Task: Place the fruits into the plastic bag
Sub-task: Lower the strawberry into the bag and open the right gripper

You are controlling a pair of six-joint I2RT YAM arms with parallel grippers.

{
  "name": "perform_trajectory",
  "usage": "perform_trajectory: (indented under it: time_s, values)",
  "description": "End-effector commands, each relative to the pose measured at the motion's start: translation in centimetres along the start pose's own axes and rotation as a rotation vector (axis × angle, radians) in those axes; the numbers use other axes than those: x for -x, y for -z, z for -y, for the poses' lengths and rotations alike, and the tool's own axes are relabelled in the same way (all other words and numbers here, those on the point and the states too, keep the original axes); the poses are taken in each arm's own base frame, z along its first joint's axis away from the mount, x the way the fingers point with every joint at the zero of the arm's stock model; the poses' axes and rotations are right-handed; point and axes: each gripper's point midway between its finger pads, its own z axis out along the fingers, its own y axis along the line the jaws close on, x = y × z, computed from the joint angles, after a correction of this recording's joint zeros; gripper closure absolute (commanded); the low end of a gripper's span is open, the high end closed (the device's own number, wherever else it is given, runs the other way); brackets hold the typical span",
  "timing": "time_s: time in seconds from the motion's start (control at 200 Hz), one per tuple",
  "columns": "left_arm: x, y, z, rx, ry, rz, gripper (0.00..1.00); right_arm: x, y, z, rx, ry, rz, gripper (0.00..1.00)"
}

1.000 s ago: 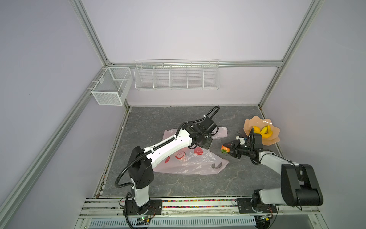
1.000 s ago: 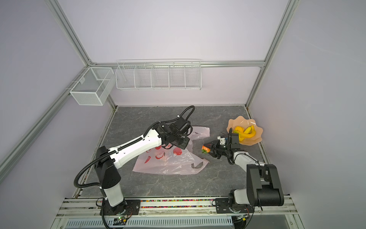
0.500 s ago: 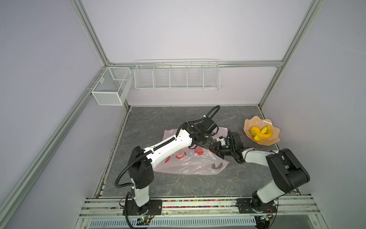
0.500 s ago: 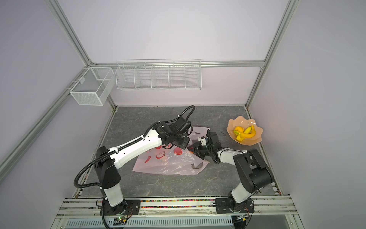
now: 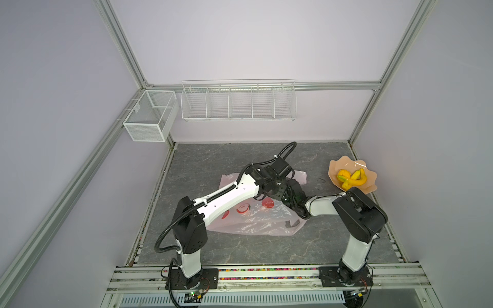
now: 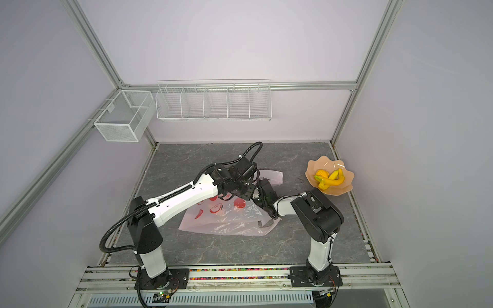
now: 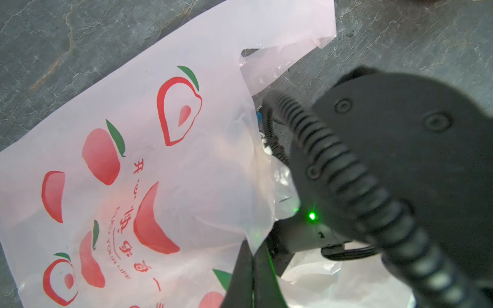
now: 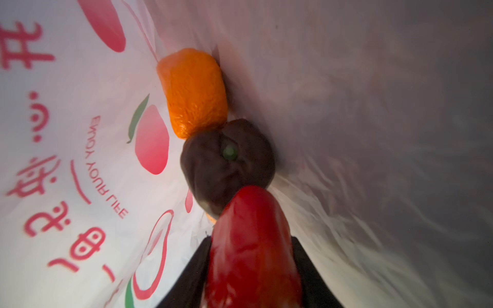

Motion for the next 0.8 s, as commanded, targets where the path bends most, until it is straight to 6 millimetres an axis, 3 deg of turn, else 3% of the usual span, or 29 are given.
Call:
perform_trajectory:
  time_s: [0.0, 0.175, 0.26, 0.61, 0.795]
  values:
    - [0.9, 0.8, 0.5, -0.013, 0.014, 0.035, 1.00, -0.3, -0.9, 0.0, -0.025, -0.028, -0.018, 0.60]
    - [0.8, 0.8, 0.4, -0.010, 0.015, 0.034, 1.00, -0.8, -0.9, 0.3, -0.041, -0.025, -0.035, 0.34]
    - [0.7, 0.9, 0.3, -0.008, 0.015, 0.035, 1.00, -1.0, -0.7, 0.0, -0.050, -0.016, -0.039, 0.25]
    - [0.3, 0.8, 0.0, 0.003, 0.023, 0.036, 1.00, -1.1, 1.9, 0.8, -0.101, -0.014, -0.021, 0.10]
    - [0.1, 0.7, -0.1, 0.006, 0.024, 0.032, 1.00, -1.0, 3.8, 2.0, -0.127, -0.034, 0.001, 0.09]
